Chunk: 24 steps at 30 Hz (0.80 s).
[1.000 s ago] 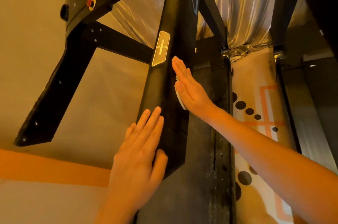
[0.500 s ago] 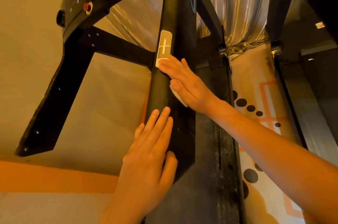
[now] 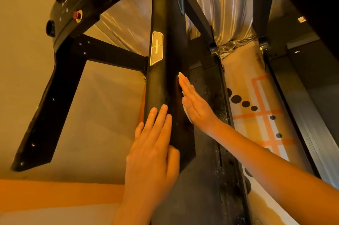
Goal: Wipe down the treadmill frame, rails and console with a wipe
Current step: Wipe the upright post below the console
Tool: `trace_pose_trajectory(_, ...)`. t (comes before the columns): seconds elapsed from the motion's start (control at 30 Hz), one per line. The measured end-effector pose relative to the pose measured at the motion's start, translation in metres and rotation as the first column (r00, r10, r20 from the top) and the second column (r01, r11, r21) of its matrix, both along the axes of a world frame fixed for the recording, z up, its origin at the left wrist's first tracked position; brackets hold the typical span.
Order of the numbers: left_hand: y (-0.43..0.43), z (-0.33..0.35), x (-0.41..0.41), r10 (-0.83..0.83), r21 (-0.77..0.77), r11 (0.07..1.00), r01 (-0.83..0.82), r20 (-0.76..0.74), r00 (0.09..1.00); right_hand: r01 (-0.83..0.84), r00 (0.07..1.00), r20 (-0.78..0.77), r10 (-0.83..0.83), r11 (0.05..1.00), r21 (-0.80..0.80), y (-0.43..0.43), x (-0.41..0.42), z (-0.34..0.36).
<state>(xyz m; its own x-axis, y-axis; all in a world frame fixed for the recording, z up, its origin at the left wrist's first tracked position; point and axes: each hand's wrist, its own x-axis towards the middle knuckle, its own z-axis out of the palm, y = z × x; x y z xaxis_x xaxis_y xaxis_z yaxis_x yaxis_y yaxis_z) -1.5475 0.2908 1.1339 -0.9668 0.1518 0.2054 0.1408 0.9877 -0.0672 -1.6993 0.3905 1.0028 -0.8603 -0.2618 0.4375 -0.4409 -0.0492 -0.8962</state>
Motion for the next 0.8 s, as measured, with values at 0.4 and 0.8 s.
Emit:
trace_pose_trajectory(0.4,-0.002,-0.002,-0.001,-0.020,-0.015,1.000,0.020,-0.016,1.000,-0.029,0.999,-0.042,0.030,0.999,0.026,0.005,0.007,0.003)
trace_pose_trajectory(0.8,-0.003,-0.002,0.007,-0.043,0.054,0.997,0.047,-0.076,0.996,-0.081,0.782,-0.537,0.316,0.906,0.415,0.013,-0.054,0.091)
